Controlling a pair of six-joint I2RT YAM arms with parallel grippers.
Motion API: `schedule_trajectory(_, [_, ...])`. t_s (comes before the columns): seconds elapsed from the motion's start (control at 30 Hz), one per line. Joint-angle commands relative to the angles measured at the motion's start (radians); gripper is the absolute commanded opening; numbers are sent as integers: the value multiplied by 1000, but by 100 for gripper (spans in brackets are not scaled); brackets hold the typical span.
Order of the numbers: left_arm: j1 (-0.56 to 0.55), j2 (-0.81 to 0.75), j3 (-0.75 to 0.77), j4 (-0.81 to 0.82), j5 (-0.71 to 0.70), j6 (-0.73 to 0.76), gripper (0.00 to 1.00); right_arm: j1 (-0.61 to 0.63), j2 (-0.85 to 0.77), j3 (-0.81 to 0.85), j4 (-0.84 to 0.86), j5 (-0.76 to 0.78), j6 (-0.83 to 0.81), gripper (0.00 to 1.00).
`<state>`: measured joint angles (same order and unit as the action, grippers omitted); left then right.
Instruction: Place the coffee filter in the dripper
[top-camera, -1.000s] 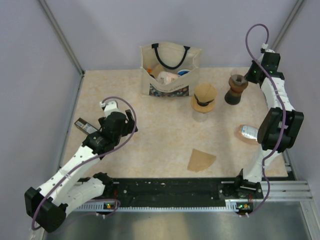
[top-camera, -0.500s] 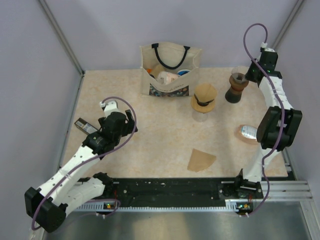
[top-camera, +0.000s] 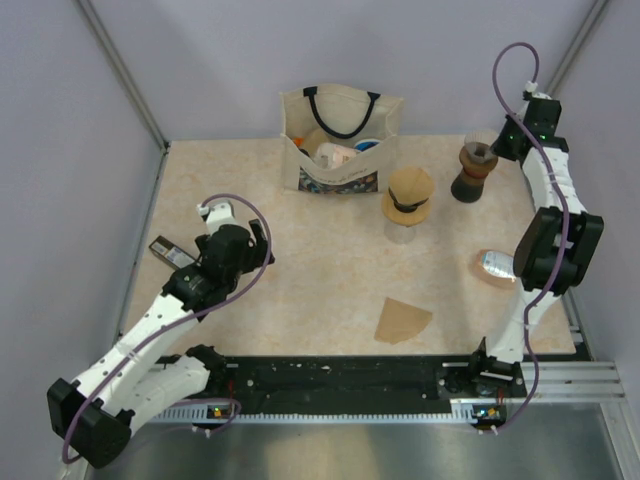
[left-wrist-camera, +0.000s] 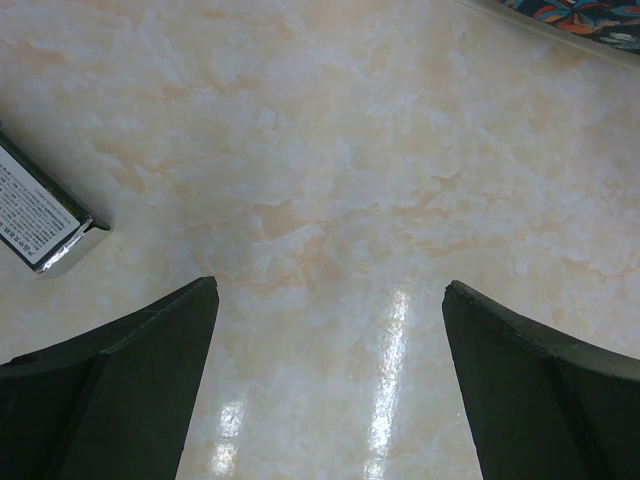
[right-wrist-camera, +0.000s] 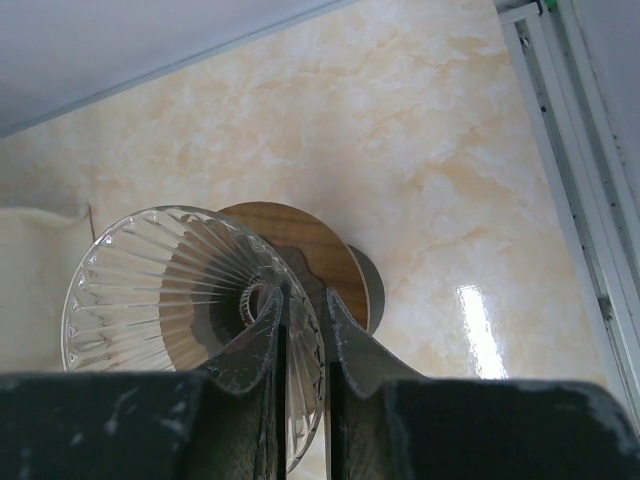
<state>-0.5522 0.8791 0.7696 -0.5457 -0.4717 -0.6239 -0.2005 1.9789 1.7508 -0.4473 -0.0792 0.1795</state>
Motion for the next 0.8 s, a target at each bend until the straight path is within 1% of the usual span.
schedule_trajectory(0.0, [3,-37,-9,32,-4,9,99,-16,230,-119,-432,-28,-138,0])
schedule_trajectory(0.17, [1,-49,-15,32,-2,9,99,-20,258,-109,-464,-2,-141,0])
schedule_trajectory(0.27, [2,-48,-13,35,2,9,99,-36,270,-112,-468,-34,-149,0])
schedule_trajectory(0.37, [2,-46,-12,36,5,9,99,-40,299,-102,-485,1,-147,0])
schedule_trajectory(0.57, [3,-48,-9,38,10,10,99,-51,342,-106,-484,-22,-166,0])
schedule_trajectory(0.7, [3,-48,-10,38,10,12,99,-51,356,-108,-491,54,-158,0])
schedule_trajectory(0.77, [1,-48,-9,39,8,12,99,-51,360,-111,-496,62,-158,0])
